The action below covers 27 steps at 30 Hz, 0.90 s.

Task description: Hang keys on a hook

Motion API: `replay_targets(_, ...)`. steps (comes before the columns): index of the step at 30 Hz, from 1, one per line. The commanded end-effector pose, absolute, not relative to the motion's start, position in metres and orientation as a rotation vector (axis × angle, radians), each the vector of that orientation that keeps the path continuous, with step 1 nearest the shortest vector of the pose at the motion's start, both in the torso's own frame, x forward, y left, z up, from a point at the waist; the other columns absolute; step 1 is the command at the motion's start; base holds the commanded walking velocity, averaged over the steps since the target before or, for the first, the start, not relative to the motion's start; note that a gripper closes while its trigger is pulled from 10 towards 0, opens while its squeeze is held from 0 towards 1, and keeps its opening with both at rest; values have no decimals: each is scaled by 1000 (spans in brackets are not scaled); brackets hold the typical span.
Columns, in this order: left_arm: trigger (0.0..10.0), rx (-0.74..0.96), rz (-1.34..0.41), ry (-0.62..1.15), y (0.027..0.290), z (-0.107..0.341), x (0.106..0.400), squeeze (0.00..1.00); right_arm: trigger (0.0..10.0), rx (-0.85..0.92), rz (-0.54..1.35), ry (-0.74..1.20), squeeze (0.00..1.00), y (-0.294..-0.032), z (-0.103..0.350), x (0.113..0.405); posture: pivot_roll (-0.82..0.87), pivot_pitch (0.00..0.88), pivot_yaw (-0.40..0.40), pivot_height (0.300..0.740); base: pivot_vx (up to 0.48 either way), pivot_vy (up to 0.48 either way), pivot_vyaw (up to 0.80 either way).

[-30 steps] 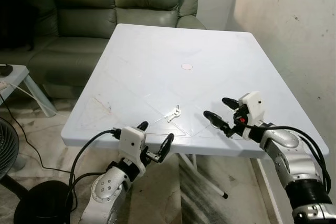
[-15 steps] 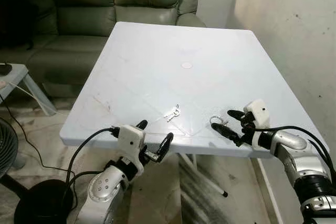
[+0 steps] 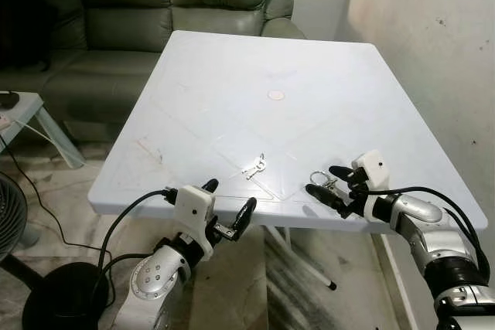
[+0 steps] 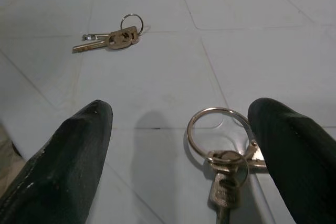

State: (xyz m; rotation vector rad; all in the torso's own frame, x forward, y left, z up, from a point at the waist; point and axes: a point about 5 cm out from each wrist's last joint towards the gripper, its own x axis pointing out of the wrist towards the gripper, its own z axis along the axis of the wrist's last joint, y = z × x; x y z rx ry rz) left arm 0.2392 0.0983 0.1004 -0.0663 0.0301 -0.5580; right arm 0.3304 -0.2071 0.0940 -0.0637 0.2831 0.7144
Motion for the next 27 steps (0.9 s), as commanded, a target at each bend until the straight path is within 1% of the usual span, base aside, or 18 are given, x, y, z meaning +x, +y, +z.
replay_targets(1,10000,-60,-560,27,98,103,237,0,10000,-67,696,294,0,-208,95,333,26,57,-28,740,0,0,0)
replay_targets(12,10000,-64,-550,28,100,104,237,0,10000,-93,686,307,0,-213,93,333,32,59,-30,740,0,0,0)
replay_targets(13,10000,-63,-550,29,100,104,237,0,10000,-117,685,308,0,-218,94,333,28,60,-28,740,0,0,0)
replay_targets(17,10000,-64,-551,29,99,103,237,0,10000,-127,676,308,0,-224,95,332,27,58,-29,740,0,0,0)
replay_targets(18,10000,-65,-552,29,99,103,237,0,8510,-130,675,306,0,-226,96,332,23,59,-28,740,0,0,0)
replay_targets(19,10000,-64,-552,29,99,103,237,0,8510,-133,676,305,0,-226,95,332,23,59,-28,740,0,0,0)
replay_targets(20,10000,-65,-552,30,99,103,237,0,7922,-134,675,305,0,-227,95,331,23,59,-28,740,0,0,0)
replay_targets(21,10000,-66,-553,30,98,103,237,0,1608,-135,676,305,0,-228,95,331,22,59,-28,740,0,0,0)
replay_targets(22,10000,-66,-553,30,98,103,237,0,1608,-136,677,304,0,-228,95,331,22,59,-28,740,0,0,0)
replay_targets(23,10000,-67,-553,30,98,103,237,0,549,-137,672,302,0,-229,95,331,21,58,-27,740,0,0,0)
replay_targets(24,10000,-67,-553,30,98,103,237,0,549,-138,669,300,0,-229,95,331,21,58,-27,740,0,0,0)
replay_targets(25,10000,-67,-555,29,98,104,238,0,0,-135,668,294,0,-230,96,331,19,58,-26,740,0,0,0)
replay_targets(26,10000,-67,-555,29,98,104,238,0,0,-135,668,294,0,-230,96,331,19,58,-26,740,0,0,0)
replay_targets(27,10000,-67,-555,29,97,104,238,0,3216,-129,664,291,0,-231,97,331,19,58,-26,740,0,0,0)
